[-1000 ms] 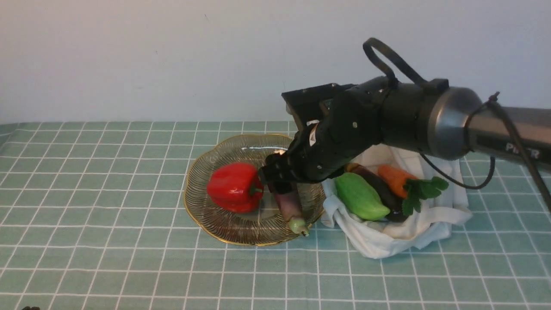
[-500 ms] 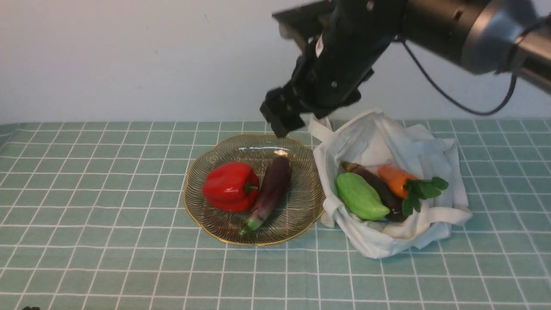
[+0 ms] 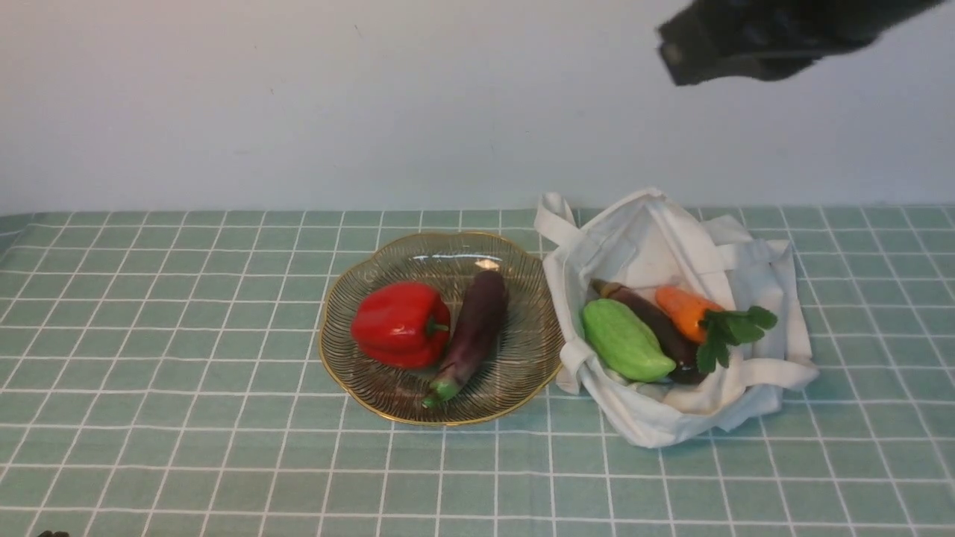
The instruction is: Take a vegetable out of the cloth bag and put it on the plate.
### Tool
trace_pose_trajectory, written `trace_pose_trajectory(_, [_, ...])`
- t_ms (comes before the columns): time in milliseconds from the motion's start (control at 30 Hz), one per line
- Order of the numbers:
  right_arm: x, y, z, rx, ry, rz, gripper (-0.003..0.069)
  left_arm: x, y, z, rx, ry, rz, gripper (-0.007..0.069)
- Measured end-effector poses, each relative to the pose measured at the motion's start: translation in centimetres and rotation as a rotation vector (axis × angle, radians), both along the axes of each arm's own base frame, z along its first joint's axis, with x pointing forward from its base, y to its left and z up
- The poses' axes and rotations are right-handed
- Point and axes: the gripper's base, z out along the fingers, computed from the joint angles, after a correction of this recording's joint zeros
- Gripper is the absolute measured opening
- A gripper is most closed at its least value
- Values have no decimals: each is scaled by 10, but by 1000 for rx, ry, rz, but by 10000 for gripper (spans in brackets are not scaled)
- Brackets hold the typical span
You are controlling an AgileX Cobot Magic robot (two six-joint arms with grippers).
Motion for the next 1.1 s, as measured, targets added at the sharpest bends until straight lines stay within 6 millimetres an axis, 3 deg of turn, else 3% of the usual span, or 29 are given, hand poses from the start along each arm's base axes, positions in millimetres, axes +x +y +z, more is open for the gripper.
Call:
trace_pose_trajectory(100, [-24,-18,-6,3,3,-5,-15,0,0,0,0,0,0,-4])
trace_pose_trajectory(133, [-44,-33,-10,9,-5,-5,-15,0,0,0,0,0,0,-4])
trace_pose_trajectory(300, [-88,-65,-43,111,-52,-52,-15,0,0,0,0,0,0,-4])
trace_pose_trajectory(400, [-109,-82,-65,217,-166,-78,-15,0,0,0,0,0,0,-4])
trace_pose_trajectory(433, [-112,-86,-79,242,-206,-80,-15,0,0,0,0,0,0,-4])
trace_pose_trajectory(467, [-114,-88,-80,251,-222,-81,-15,0,0,0,0,0,0,-4])
trace_pose_trajectory(500, [-118,-91,-99,274,-286,-75,-15,0,0,0,0,0,0,-4])
trace_pose_trajectory(667, [-117,-90,-146,284,-448,-24,-15,0,0,0,0,0,0,-4])
trace_pose_trajectory(833, [-114,-83,-163,318,-562,36,-15,0,0,0,0,0,0,-4])
trace_pose_trajectory(1100, [-114,-81,-159,358,-623,59,-15,0,0,0,0,0,0,-4])
